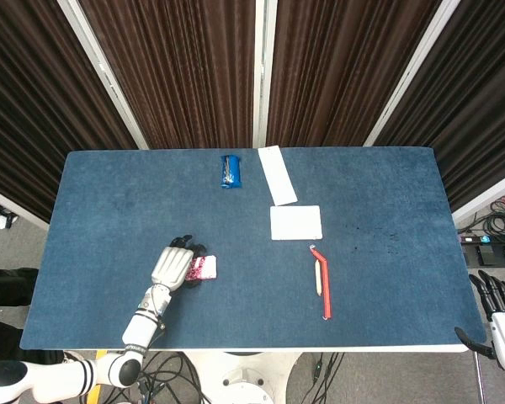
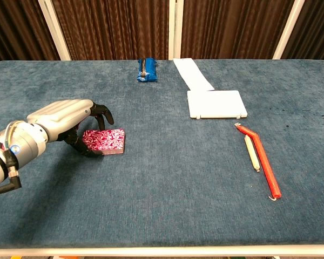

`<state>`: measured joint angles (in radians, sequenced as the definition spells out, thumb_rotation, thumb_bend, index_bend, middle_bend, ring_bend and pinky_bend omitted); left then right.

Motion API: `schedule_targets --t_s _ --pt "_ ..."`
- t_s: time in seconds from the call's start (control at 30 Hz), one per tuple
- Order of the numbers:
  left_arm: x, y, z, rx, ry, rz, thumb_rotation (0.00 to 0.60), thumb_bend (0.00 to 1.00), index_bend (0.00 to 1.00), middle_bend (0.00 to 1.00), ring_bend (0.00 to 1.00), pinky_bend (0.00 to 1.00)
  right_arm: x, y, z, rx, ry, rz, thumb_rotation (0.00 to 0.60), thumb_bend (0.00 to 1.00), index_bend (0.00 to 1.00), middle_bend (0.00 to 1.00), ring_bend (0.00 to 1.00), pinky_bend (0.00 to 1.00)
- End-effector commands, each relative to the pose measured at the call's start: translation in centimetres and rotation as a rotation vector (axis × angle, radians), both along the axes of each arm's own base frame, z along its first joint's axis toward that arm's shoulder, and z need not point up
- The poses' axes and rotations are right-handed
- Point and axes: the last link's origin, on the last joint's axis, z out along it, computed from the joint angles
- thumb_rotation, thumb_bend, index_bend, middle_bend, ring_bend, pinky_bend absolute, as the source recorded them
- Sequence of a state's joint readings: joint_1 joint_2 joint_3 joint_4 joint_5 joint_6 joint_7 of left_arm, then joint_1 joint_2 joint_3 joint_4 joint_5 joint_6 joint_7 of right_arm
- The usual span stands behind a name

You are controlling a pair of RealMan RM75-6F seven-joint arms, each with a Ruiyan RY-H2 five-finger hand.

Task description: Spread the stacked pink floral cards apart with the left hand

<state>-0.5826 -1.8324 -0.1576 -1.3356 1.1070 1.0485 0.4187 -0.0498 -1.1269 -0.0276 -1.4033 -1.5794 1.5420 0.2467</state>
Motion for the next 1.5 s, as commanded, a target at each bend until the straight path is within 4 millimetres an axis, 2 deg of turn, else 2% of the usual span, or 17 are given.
schedule_targets --t_s 0.03,0.8,1.03,1.17,1.4,1.5 --pt "0.0 0.0 0.0 0.0 0.001 -0.002 0.6 0.21 0.31 0.38 0.11 0.16 0.0 0.0 0.0 0.0 0.0 0.0 0.6 0.12 0.0 0.0 0.0 0.0" --pt "-0.2 0.0 0.2 0.013 -0.073 -0.002 0.6 0.23 0.37 0.44 0.14 0.17 -0.1 0.0 0.1 -0.005 -0.001 -0.002 0.6 0.12 0.0 0.0 0.0 0.0" --pt "-0.5 0.2 1.2 0.038 -0.102 0.004 0.6 0.23 0.37 0.44 0.14 0.17 0.0 0.1 0.2 -0.006 0.0 0.0 0.6 0.12 0.0 0.0 0.0 0.0" --pt "-1.5 0.6 2.4 0.071 -0.113 0.025 0.6 0.24 0.37 0.44 0.14 0.17 0.1 0.1 0.2 -0.008 0.001 0.002 0.6 0.12 0.0 0.0 0.0 0.0" --pt "-4.4 3.1 5.4 0.187 -0.122 0.094 0.6 0.24 0.37 0.44 0.14 0.17 0.3 0.2 0.1 -0.005 0.009 0.005 0.6 0.12 0.0 0.0 0.0 0.0" --pt "-5.8 4.0 6.1 0.221 -0.108 0.126 0.6 0.24 0.37 0.45 0.14 0.17 0.4 0.2 0.0 -0.003 0.012 0.006 0.6 0.12 0.0 0.0 0.0 0.0"
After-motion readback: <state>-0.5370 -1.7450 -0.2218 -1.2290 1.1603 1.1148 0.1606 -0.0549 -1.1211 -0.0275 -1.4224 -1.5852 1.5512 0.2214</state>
